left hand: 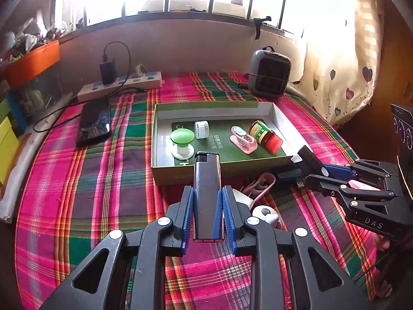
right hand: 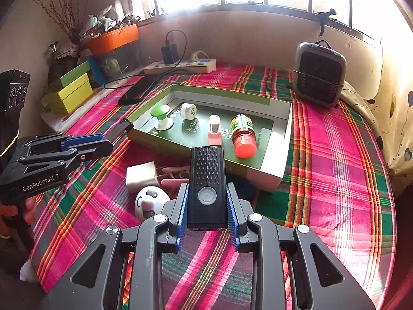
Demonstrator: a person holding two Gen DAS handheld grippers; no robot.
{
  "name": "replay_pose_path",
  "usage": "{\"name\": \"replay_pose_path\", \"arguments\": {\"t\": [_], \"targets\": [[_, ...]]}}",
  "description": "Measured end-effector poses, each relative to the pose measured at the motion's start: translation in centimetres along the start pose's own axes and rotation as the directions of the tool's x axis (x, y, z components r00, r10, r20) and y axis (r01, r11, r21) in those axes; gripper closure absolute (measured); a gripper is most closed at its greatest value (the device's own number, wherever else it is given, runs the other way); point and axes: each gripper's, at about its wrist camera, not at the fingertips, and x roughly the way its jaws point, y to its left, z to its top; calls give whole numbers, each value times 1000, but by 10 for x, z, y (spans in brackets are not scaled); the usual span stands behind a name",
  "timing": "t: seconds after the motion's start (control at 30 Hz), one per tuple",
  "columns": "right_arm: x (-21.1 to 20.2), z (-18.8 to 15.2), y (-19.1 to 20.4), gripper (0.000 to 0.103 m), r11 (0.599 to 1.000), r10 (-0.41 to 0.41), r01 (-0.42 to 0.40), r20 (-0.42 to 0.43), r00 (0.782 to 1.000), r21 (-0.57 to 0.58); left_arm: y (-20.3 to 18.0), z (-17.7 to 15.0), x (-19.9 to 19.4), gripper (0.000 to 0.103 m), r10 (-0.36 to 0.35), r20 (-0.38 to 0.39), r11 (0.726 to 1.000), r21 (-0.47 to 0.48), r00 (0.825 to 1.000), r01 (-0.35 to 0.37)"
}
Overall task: Organize rigid objects
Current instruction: 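Carry the lighter and remote over the green tray with both grippers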
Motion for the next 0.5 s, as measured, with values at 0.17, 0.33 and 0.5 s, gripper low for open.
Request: {"name": "replay_pose_path", "arguments": {"t": [0.17,0.33,0.5], "targets": [[1,4,-2,75,1000,-4,4,4,1000,5,-1,4,0,81,-3,6,1000,7,1000,3],[1,7,-4,75,1000,-6,6,7,1000,6,-2,8,2,81,-6,8,1000,13,1000,6],[3,13,-7,75,1000,-10,10,11,1000,5,-5,14,4,81,-16,17,1000,16,1000,16]]}}
